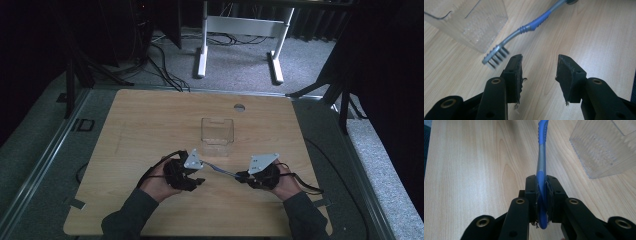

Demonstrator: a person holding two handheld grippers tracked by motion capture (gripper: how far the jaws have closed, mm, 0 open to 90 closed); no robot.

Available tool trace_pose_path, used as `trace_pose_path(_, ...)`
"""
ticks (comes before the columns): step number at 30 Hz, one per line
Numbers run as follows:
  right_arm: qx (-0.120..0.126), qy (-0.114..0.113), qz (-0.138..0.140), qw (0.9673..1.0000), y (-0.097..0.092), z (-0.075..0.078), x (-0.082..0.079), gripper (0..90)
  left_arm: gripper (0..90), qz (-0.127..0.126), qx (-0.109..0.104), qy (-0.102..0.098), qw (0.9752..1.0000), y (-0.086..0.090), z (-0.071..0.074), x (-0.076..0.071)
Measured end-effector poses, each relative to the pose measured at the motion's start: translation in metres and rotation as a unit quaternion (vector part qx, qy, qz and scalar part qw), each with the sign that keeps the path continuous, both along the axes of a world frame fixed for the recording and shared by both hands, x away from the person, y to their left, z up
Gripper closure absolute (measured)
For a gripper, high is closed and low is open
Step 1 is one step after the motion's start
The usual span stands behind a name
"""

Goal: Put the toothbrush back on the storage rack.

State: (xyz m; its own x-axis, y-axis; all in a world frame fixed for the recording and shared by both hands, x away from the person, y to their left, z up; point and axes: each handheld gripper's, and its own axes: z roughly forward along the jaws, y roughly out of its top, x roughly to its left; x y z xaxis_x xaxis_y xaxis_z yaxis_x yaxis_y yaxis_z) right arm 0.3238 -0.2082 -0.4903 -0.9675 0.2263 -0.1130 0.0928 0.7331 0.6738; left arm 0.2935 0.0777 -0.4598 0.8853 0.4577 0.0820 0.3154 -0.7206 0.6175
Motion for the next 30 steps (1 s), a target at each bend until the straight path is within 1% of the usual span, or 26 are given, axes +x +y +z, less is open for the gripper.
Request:
trace_pose_path(2,0.002,-0.003,-0.005,1.0000,0.000,0.001,0.001,80.6,56.1,0.007,-0.008,0.001,0.9999,0.002,0.000,0.001)
trace_pose_path(4,0.006,-0.005,-0.011,0.9999,-0.001,0.001,0.001,80.6,55.5,0.013,-0.011,-0.001,0.9999,0.004,0.000,0.002)
trace_pose_path(5,0.008,-0.006,-0.014,0.9998,-0.001,0.001,0.001,80.6,55.3,0.018,-0.017,0.000,0.9997,0.004,-0.001,0.002)
trace_pose_path(7,0.012,-0.010,-0.019,0.9997,-0.002,0.002,0.001,80.7,55.1,0.024,-0.021,-0.001,0.9995,0.006,-0.001,0.002)
trace_pose_path(12,0.021,-0.018,-0.031,0.9991,-0.003,0.004,0.001,80.6,53.9,0.035,-0.030,-0.004,0.9989,0.009,-0.001,0.004)
trace_pose_path(14,0.027,-0.020,-0.037,0.9987,-0.004,0.006,0.001,80.6,53.9,0.040,-0.038,-0.004,0.9985,0.010,-0.001,0.005)
trace_pose_path(18,0.041,-0.025,-0.043,0.9979,-0.006,0.008,0.000,80.6,53.9,0.047,-0.052,-0.001,0.9975,0.013,0.001,0.006)
trace_pose_path(22,0.047,-0.030,-0.049,0.9972,-0.007,0.010,-0.001,80.6,53.9,0.052,-0.058,0.001,0.9969,0.015,0.001,0.007)
trace_pose_path(25,0.059,-0.032,-0.055,0.9962,-0.009,0.012,-0.002,80.6,53.9,0.055,-0.067,0.002,0.9962,0.017,0.002,0.008)
trace_pose_path(26,0.063,-0.032,-0.056,0.9960,-0.009,0.012,-0.002,80.6,54.0,0.055,-0.067,0.002,0.9962,0.017,0.002,0.008)
trace_pose_path(27,0.066,-0.034,-0.058,0.9956,-0.009,0.013,-0.002,80.6,54.0,0.058,-0.073,0.004,0.9956,0.018,0.002,0.009)
trace_pose_path(30,0.073,-0.037,-0.062,0.9947,-0.009,0.013,-0.002,80.6,53.9,0.062,-0.077,0.000,0.9951,0.019,0.003,0.009)
